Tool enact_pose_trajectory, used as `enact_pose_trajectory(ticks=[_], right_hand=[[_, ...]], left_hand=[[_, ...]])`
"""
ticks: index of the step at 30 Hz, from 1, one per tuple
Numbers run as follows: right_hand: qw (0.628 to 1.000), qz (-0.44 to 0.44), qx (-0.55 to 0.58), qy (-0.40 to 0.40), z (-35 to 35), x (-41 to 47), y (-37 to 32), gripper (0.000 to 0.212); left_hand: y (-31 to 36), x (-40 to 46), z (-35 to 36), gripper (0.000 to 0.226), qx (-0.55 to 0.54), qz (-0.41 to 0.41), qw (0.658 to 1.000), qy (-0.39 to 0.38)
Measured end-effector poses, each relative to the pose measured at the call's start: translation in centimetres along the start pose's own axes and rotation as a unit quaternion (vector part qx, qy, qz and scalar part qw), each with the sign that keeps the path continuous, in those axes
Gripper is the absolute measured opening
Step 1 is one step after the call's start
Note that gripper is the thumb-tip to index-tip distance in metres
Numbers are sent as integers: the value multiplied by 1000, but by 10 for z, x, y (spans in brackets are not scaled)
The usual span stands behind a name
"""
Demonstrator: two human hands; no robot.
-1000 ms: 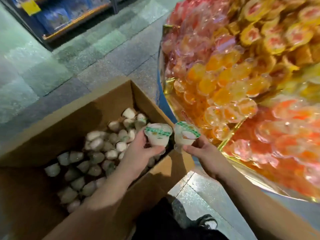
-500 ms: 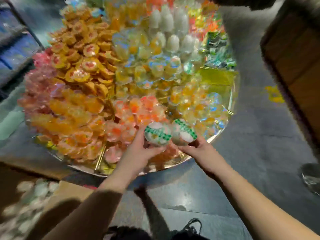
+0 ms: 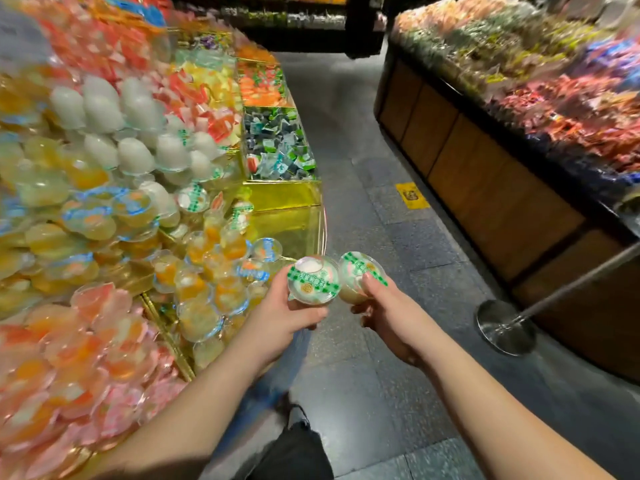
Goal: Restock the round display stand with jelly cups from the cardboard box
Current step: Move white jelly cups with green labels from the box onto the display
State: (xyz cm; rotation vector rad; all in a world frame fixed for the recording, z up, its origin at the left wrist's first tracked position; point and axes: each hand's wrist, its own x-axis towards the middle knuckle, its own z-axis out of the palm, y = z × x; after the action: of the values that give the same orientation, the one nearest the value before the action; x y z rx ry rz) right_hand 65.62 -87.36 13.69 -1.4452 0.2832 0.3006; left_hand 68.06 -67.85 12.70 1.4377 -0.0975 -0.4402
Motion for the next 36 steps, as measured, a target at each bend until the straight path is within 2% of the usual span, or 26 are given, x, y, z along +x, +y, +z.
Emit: enact_pose_trajectory(ticks=[3,5,7,13,19,21,23,27,29,31,34,36], right_hand=[[1000,-2,-16,15,-28,42,-12,49],[999,6,-25,24,-44,75,-23,49],[999,18,-29,24,-58,112,-32,38],[998,67,-18,0,-78,216,-64,35],[989,148,-5,-31,-75,294,-78,34],[982,184,-18,-46,-70,323,-77,37],[973,221,-26,-64,-66,349,-75,41],[959,268,-27,-91,-52,407,-71,42],[951,284,-24,-116,-45,439,-67,40],[942,299,-33,-150,-35,471,-64,28],[920,319,-43,-223,-20,519,-63,15],[900,332,-63,-277,-11,547,-64,14]], left_hand=[[-2,46,12,64,-60,-18,998,-7],[-2,82,19,41,-106,-36,994,18],[-9,124,22,29,-138,-42,988,45],[-17,236,12,43,-180,-128,967,126],[-30,300,-19,36,-142,-178,951,210],[-38,312,-25,41,-158,-196,937,241],[-47,325,-25,35,-182,-197,924,272],[-41,349,-33,19,-275,-186,875,353],[-40,361,-40,22,-307,-181,848,393],[-46,375,-47,26,-335,-175,816,438],[-56,393,-55,33,-397,-160,749,506],[-62,406,-64,24,-451,-144,694,542]])
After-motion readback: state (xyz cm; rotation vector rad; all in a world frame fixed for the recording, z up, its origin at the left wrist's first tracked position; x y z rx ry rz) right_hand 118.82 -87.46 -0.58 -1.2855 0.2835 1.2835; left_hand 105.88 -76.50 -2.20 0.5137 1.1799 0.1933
